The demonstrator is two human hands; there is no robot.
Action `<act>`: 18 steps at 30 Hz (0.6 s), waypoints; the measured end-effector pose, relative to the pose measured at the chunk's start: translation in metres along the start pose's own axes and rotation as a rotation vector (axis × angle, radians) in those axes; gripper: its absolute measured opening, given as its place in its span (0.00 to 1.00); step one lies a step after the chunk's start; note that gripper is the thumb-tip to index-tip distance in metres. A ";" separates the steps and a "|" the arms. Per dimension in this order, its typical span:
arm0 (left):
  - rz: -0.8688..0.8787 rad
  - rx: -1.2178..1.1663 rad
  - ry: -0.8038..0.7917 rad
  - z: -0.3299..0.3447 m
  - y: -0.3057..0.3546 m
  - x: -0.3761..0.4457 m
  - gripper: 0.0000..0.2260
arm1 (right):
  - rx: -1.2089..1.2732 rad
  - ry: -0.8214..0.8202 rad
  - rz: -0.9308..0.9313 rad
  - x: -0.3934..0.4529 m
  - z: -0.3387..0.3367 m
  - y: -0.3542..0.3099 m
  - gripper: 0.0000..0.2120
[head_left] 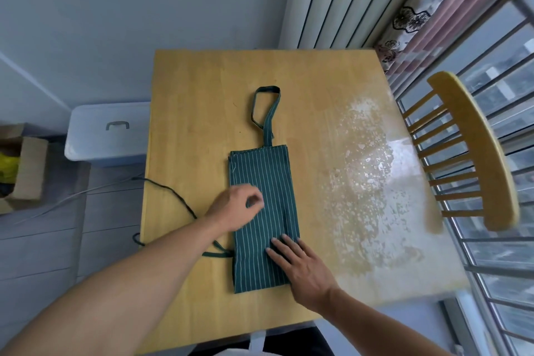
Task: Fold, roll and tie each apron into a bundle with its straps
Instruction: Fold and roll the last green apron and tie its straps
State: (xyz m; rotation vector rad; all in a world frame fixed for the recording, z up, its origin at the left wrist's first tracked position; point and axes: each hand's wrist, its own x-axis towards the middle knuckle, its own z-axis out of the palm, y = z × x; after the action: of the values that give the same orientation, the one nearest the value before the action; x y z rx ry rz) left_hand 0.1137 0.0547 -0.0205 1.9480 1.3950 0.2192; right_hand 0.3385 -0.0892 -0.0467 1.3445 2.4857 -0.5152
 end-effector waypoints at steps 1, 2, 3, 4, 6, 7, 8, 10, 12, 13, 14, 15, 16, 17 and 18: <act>-0.002 0.003 -0.160 0.004 0.003 -0.011 0.11 | 0.079 0.072 0.014 0.001 -0.001 0.001 0.35; -0.041 0.018 -0.271 0.008 0.003 -0.022 0.16 | 0.198 0.148 0.053 0.001 -0.008 0.002 0.30; -0.091 -0.015 -0.321 0.007 0.006 -0.029 0.23 | 0.370 0.160 0.117 0.002 -0.020 0.005 0.25; -0.161 -0.104 -0.342 0.005 0.005 -0.035 0.31 | 0.528 0.154 0.199 0.003 -0.034 0.009 0.19; -0.303 -0.402 -0.350 -0.006 0.012 -0.041 0.45 | 0.815 0.247 0.340 0.007 -0.065 0.017 0.06; -0.391 -0.579 -0.353 -0.015 0.018 -0.041 0.48 | 0.917 0.283 0.395 0.009 -0.080 0.021 0.03; -0.470 -0.730 -0.350 -0.022 0.024 -0.040 0.47 | 0.982 0.291 0.431 0.013 -0.093 0.025 0.06; -0.561 -0.928 -0.320 -0.028 0.030 -0.041 0.37 | 1.046 0.220 0.436 0.021 -0.113 0.031 0.11; -0.593 -0.990 -0.350 -0.023 0.024 -0.042 0.36 | 1.075 0.168 0.446 0.031 -0.123 0.034 0.12; -0.584 -0.995 -0.390 -0.021 0.020 -0.043 0.35 | 1.122 0.183 0.474 0.037 -0.125 0.036 0.11; -0.569 -0.983 -0.419 -0.015 0.013 -0.041 0.33 | 1.176 0.215 0.523 0.043 -0.124 0.038 0.12; -0.568 -0.967 -0.424 -0.012 0.010 -0.040 0.31 | 1.233 0.245 0.570 0.049 -0.123 0.038 0.13; -0.577 -0.942 -0.393 -0.007 0.005 -0.038 0.27 | 1.297 0.256 0.593 0.053 -0.121 0.039 0.14; -0.601 -0.934 -0.349 -0.001 -0.001 -0.034 0.24 | 1.381 0.229 0.589 0.058 -0.120 0.041 0.16; -0.629 -0.951 -0.290 0.003 -0.006 -0.031 0.23 | 1.456 0.173 0.571 0.062 -0.119 0.043 0.20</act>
State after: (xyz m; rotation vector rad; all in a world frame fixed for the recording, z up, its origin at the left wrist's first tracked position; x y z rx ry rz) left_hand 0.0987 0.0270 -0.0183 0.6991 1.2890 0.2271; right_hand 0.3339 0.0305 0.0280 2.4075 1.4092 -2.2858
